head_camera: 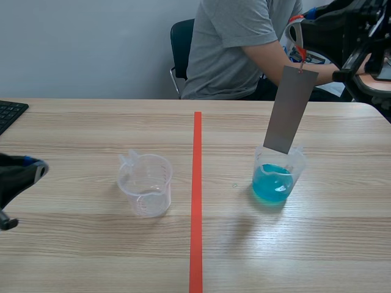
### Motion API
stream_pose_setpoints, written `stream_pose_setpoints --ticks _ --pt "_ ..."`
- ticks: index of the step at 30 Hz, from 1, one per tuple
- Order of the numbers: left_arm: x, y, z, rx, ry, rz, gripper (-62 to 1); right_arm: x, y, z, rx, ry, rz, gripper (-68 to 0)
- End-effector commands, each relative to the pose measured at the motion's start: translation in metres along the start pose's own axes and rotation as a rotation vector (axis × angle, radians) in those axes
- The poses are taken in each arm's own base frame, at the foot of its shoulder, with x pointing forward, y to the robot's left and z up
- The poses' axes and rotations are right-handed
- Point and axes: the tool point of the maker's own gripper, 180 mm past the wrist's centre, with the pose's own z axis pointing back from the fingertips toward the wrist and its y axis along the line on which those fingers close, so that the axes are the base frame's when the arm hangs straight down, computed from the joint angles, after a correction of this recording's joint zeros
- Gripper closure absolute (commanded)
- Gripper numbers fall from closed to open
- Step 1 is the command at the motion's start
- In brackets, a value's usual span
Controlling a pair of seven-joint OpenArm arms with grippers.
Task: Do the redox reaction experiment.
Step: 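Point at the plate with the left hand, then lower the plate into the blue solution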
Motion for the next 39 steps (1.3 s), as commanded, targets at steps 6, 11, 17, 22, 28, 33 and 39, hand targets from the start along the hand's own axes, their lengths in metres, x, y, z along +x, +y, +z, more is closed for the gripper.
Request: stream_pose_setpoints --ticks 6,11,17,22,28,33,39 --pt "-0.040 0.003 0.037 0.100 0.038 0.118 -3.6 0.013 -0.006 0.003 -0.011 -0.028 0.024 -1.5" --pt "-0.072 -0.007 0.059 0.140 0.117 0.160 -3.6 0.009 -0.005 0.003 -0.014 -0.011 0.034 -1.5" --pt "-0.095 -0.024 0.070 0.151 0.181 0.152 -3.6 0.003 -0.009 0.003 -0.024 -0.003 0.018 -1.5" --pt "-0.103 -0.032 0.071 0.165 0.197 0.190 -3.6 -0.005 -0.015 0.004 -0.038 -0.012 -0.014 -1.5" --pt "-0.106 -0.036 0.071 0.175 0.198 0.215 -3.6 -0.019 -0.015 0.000 -0.043 0.003 -0.025 -1.5" --pt "-0.106 -0.036 0.071 0.175 0.198 0.215 -3.6 -0.034 -0.011 -0.005 -0.041 0.016 -0.038 -1.5" --pt "-0.106 -0.036 0.071 0.175 0.198 0.215 -3.6 -0.057 -0.011 -0.009 -0.053 0.036 -0.070 -1.5"
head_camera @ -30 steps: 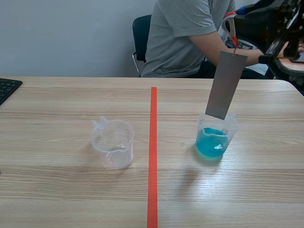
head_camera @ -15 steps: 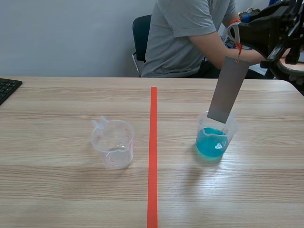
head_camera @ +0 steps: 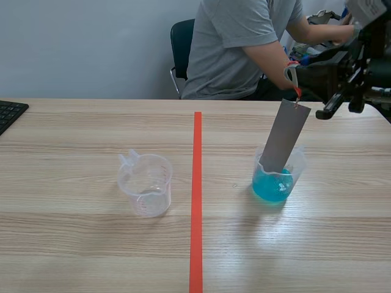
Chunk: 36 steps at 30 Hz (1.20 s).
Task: Do the redox reaction experiment.
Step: 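Lower the plate into the blue solution, then hold the plate still in the solution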
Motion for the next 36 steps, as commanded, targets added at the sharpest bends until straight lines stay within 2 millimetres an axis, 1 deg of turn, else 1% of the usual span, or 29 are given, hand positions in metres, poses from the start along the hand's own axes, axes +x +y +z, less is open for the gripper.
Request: stream_pose_setpoints --ticks 1,5,15,36 --pt "0.006 -0.001 -0.001 -0.005 -0.019 0.000 -3.6 0.005 -0.002 -0.002 -0.001 -0.029 0.006 -1.5" --pt "0.006 0.000 -0.001 -0.005 -0.019 -0.001 -3.6 -0.009 0.001 -0.005 0.004 -0.012 0.007 -1.5" --pt "0.006 0.000 -0.001 -0.005 -0.019 -0.001 -3.6 -0.032 0.004 -0.008 0.008 0.041 0.032 -1.5" --pt "0.006 0.000 -0.001 -0.005 -0.019 -0.001 -3.6 -0.033 0.006 -0.009 0.010 0.045 0.040 -1.5"
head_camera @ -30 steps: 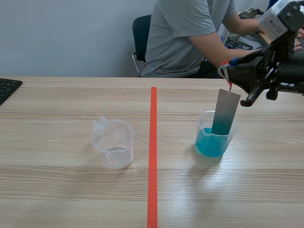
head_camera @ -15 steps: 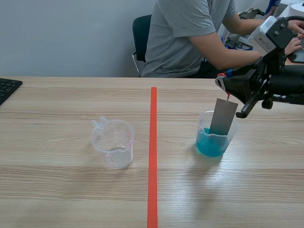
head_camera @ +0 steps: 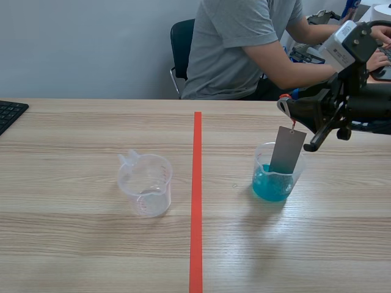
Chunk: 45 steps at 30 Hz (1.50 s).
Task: Do the redox reaction experiment.
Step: 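Hold the plate still in the solution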
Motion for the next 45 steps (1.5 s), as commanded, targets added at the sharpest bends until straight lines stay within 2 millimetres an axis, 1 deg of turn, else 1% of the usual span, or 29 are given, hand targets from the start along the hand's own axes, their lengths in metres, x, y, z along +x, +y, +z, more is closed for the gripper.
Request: stream_pose_setpoints --ticks 1,28,30,35,39,45 --pt "0.006 -0.001 -0.001 -0.005 -0.019 -0.001 -3.6 0.011 -0.005 0.001 -0.007 -0.025 0.020 -1.5" --pt "0.006 -0.001 -0.001 -0.005 -0.019 -0.001 -3.6 0.011 -0.006 0.002 -0.006 -0.022 0.026 -1.5" --pt "0.006 -0.001 -0.001 -0.005 -0.019 -0.001 -3.6 0.013 -0.005 0.004 0.002 -0.022 0.034 -1.5" --pt "0.006 -0.001 -0.001 -0.005 -0.019 -0.001 -3.6 0.021 -0.016 0.009 -0.031 -0.024 0.031 -1.5" --pt "0.006 -0.001 -0.001 -0.005 -0.019 -0.001 -3.6 0.034 -0.022 0.014 -0.052 -0.039 0.036 -1.5" --pt "0.005 -0.001 -0.001 -0.007 -0.018 0.000 -3.6 0.053 -0.022 0.018 -0.057 -0.046 0.053 -1.5"
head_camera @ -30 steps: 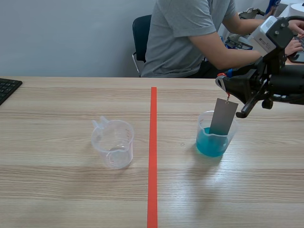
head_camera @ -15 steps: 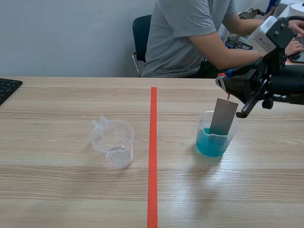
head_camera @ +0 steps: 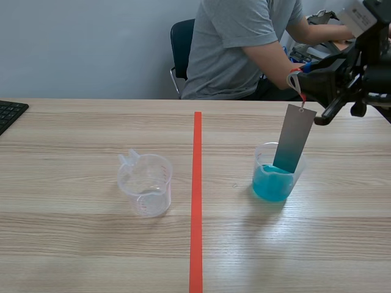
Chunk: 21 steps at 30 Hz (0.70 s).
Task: Do the redox reaction experiment.
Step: 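Hold the plate still in the solution, then raise the plate and point at it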
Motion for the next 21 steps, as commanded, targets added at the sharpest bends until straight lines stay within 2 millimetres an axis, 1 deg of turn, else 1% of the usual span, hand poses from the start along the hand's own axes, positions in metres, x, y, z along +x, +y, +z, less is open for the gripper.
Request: stream_pose_setpoints --ticks 1,14,21 --pt "0.005 -0.001 -0.001 -0.007 -0.018 0.000 -3.6 0.020 -0.008 0.006 -0.012 -0.037 0.031 -1.5" --pt "0.005 -0.002 -0.001 -0.008 -0.018 0.000 -3.6 0.063 -0.008 0.019 -0.021 -0.085 0.060 -1.5" --pt "0.005 -0.002 -0.001 -0.008 -0.018 0.000 -3.6 0.083 -0.002 0.025 -0.013 -0.113 0.079 -1.5"
